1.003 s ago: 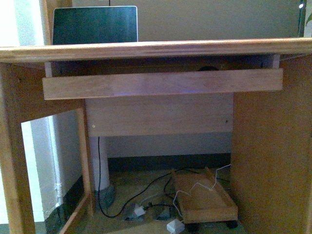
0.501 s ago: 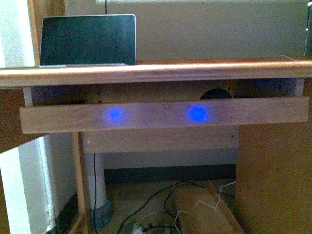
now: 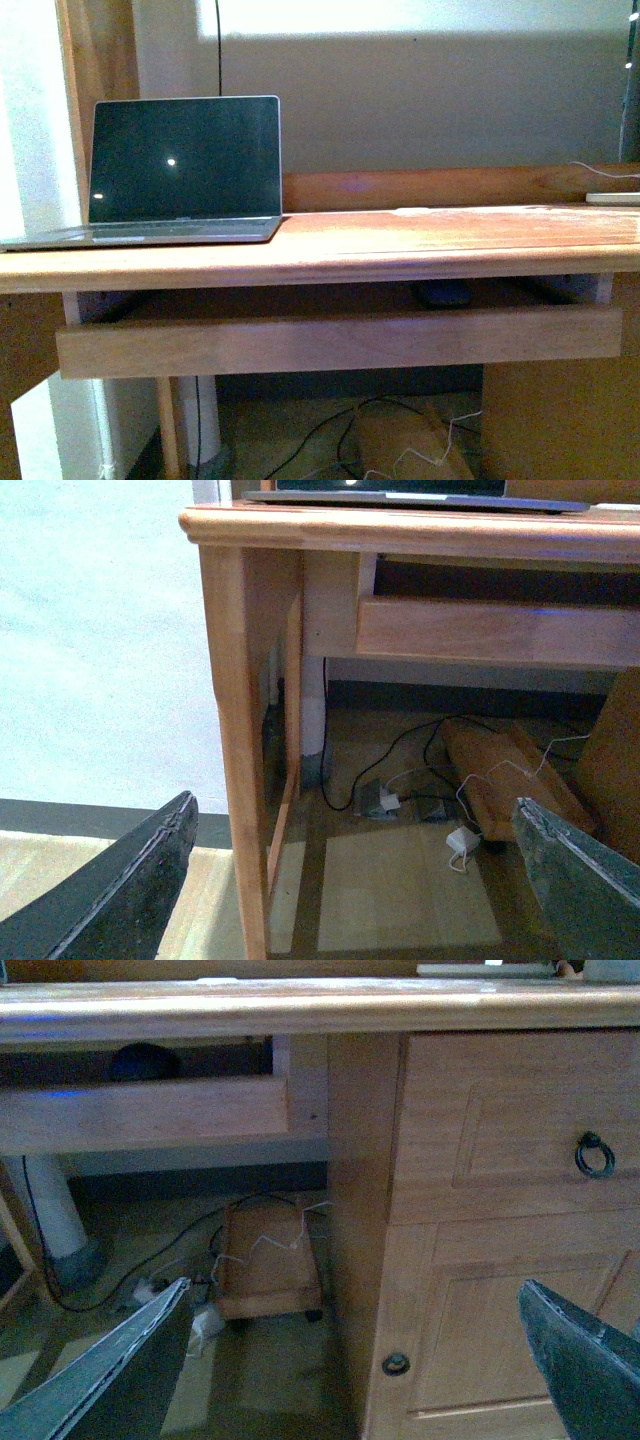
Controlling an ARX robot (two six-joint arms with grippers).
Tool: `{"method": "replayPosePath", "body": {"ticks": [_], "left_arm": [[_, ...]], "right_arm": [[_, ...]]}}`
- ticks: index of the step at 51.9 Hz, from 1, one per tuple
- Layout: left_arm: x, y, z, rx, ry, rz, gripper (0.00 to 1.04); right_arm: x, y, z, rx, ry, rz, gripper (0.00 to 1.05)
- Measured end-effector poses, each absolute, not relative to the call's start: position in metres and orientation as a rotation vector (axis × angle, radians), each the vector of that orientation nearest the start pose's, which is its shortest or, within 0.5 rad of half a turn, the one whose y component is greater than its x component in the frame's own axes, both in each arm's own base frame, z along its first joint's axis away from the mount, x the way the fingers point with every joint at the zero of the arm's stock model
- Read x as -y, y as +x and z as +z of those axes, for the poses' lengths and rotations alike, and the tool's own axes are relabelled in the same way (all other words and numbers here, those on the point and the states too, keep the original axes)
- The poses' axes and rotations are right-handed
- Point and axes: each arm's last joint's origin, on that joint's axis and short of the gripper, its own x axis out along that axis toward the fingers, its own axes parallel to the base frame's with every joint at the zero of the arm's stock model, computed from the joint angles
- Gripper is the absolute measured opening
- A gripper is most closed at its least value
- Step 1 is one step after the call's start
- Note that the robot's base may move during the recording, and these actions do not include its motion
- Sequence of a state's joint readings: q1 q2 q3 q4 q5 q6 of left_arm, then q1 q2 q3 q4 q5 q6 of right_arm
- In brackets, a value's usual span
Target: Place mouse
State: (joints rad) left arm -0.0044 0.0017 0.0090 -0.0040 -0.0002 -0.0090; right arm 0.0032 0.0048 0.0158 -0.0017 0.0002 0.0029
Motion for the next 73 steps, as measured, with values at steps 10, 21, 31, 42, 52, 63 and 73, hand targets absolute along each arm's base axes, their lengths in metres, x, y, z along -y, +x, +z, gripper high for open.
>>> {"method": "replayPosePath", "body": {"ticks": [10, 21, 31, 42, 52, 63, 73], "left_arm": [[-0.003, 0.112, 0.162, -0.236, -0.086, -0.204, 0.97], [-0.038, 0.167, 0.176, -0.213, 0.250, -0.070, 0.97], [-0.054, 0.236, 0.164, -0.111, 0.713, -0.074, 0.97], [-0.042, 0.297, 0.152, 0.065, 1.077, -0.227, 0.97], [-0.028, 0.332, 0.153, 0.171, 1.182, -0.342, 0.97], [-0.010, 0.360, 0.142, 0.219, 1.218, -0.469, 0.97], [-0.005, 0.397, 0.137, 0.248, 1.286, -0.541, 0.97]], "right_arm": [[0.000, 0.097, 0.168, 0.009, 0.003, 0.003, 0.97], [0.000, 0.097, 0.168, 0.009, 0.003, 0.003, 0.97], [0.000, 0.097, 0.168, 0.009, 0.003, 0.003, 0.97], [0.000, 0.097, 0.168, 0.009, 0.003, 0.003, 0.97], [0.000, 0.097, 0.168, 0.009, 0.003, 0.003, 0.97], [0.000, 0.097, 0.168, 0.009, 0.003, 0.003, 0.97], [0.000, 0.097, 0.168, 0.009, 0.003, 0.003, 0.97]]}}
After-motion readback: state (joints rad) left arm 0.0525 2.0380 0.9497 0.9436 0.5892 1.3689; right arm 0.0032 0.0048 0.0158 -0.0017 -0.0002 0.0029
